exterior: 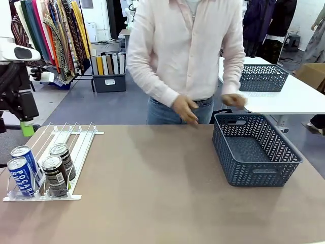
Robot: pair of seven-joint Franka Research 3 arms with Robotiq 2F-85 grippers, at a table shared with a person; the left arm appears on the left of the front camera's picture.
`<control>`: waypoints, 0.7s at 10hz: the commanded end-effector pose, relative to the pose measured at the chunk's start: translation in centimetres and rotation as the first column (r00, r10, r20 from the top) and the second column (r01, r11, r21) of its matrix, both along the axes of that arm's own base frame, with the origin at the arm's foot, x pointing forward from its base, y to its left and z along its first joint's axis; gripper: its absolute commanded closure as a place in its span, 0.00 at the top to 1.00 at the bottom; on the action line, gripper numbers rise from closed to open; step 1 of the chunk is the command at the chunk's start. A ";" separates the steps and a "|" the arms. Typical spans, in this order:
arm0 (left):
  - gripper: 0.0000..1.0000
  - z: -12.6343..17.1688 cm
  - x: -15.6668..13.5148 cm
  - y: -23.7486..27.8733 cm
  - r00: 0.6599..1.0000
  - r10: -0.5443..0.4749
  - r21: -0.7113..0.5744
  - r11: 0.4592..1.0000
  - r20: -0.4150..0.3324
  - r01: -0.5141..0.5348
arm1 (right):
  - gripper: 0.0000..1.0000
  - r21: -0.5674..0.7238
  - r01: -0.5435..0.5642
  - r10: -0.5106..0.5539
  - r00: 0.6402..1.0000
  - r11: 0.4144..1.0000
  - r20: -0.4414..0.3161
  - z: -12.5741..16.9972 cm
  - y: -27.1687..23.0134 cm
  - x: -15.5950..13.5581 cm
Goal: Retrieve and store the cans from the dispenser.
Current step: Pick up one can from the Automatic Can Dispenser and place it in the middle of the table.
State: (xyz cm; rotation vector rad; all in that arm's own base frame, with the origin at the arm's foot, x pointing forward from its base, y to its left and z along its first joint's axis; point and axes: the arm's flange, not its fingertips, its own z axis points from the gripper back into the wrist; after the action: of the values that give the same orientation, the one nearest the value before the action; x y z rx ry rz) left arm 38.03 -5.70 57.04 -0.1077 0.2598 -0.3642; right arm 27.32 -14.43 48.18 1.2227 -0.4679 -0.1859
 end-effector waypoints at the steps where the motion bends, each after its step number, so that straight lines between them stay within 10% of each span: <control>1: 1.00 0.1 0.0 -0.2 0.999 0.036 -0.046 0.998 -0.001 -0.036 | 1.00 0.014 -0.005 0.004 0.999 1.000 0.038 0.3 -0.1 0.3; 7: 1.00 -7.4 -8.1 -2.2 0.983 0.166 0.036 0.985 0.081 -0.169 | 1.00 0.014 -0.005 0.004 0.999 1.000 0.038 0.3 -0.1 0.3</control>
State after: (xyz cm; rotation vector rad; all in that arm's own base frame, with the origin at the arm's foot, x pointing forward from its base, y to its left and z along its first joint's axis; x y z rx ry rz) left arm 31.24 -7.08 50.71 -0.0753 0.2132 -0.2303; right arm 27.32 -14.43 48.15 1.2229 -0.4676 -0.1857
